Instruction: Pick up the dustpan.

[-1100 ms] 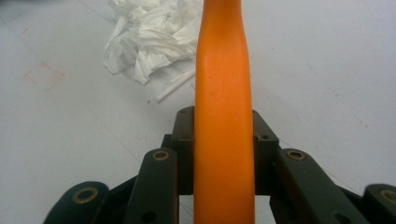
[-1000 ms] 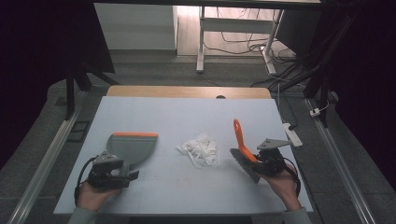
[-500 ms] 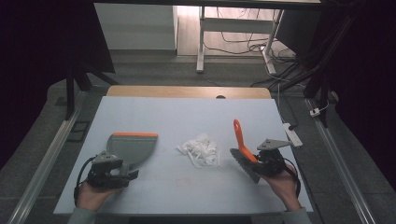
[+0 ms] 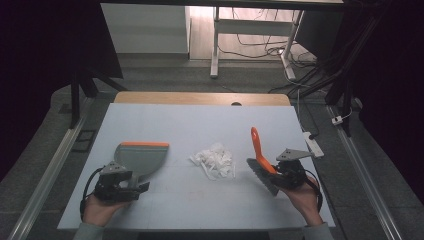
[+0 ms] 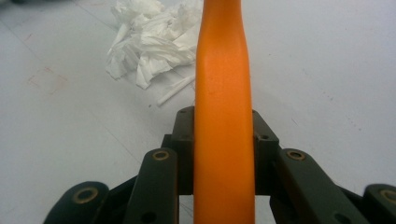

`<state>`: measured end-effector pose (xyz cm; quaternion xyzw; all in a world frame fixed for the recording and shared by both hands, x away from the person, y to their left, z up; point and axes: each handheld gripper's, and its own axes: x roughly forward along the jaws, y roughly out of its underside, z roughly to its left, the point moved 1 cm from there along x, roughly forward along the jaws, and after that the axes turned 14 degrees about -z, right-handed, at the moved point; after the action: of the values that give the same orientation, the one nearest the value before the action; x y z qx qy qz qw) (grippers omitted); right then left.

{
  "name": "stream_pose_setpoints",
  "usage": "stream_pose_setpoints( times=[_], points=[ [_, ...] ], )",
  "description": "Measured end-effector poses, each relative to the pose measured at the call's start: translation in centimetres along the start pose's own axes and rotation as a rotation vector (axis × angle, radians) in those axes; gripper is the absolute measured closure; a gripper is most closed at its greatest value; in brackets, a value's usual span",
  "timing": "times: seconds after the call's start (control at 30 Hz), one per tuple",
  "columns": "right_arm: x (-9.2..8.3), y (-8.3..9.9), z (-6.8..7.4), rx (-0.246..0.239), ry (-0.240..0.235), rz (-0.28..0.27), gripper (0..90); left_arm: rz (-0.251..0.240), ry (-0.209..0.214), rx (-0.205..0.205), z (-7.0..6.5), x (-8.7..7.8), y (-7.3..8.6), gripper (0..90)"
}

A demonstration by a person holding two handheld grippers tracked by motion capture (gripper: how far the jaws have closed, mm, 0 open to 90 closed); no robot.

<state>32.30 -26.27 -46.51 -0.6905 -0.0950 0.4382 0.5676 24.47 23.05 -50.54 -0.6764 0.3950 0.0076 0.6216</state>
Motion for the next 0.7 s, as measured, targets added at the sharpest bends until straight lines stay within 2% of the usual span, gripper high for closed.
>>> stream_pose_setpoints(
  times=[0.23, 0.3, 0.37, 0.53, 0.7],
  points=[
    [-0.1, 0.0, -0.1, 0.01, -0.004, -0.006, 70.3, 0.021, -0.025, -0.001, -0.6, 0.1, -0.6, 19.4],
    [-0.1, 0.0, -0.1, 0.008, -0.007, -0.007, 70.3, 0.022, -0.034, -0.012, -0.8, 0.0, -0.9, 19.3],
    [-0.2, 0.0, -0.2, 0.011, -0.011, -0.013, 70.4, 0.026, -0.055, -0.013, -0.9, -0.1, -1.2, 19.4],
    [-0.3, -0.1, -0.2, 0.011, -0.015, -0.021, 70.3, 0.043, -0.096, -0.019, -1.4, -0.2, -2.4, 19.2],
    [-0.2, -0.2, 0.0, 0.01, -0.015, -0.022, 70.3, 0.065, -0.113, -0.012, -2.2, -0.3, -3.6, 18.6]
  ],
)
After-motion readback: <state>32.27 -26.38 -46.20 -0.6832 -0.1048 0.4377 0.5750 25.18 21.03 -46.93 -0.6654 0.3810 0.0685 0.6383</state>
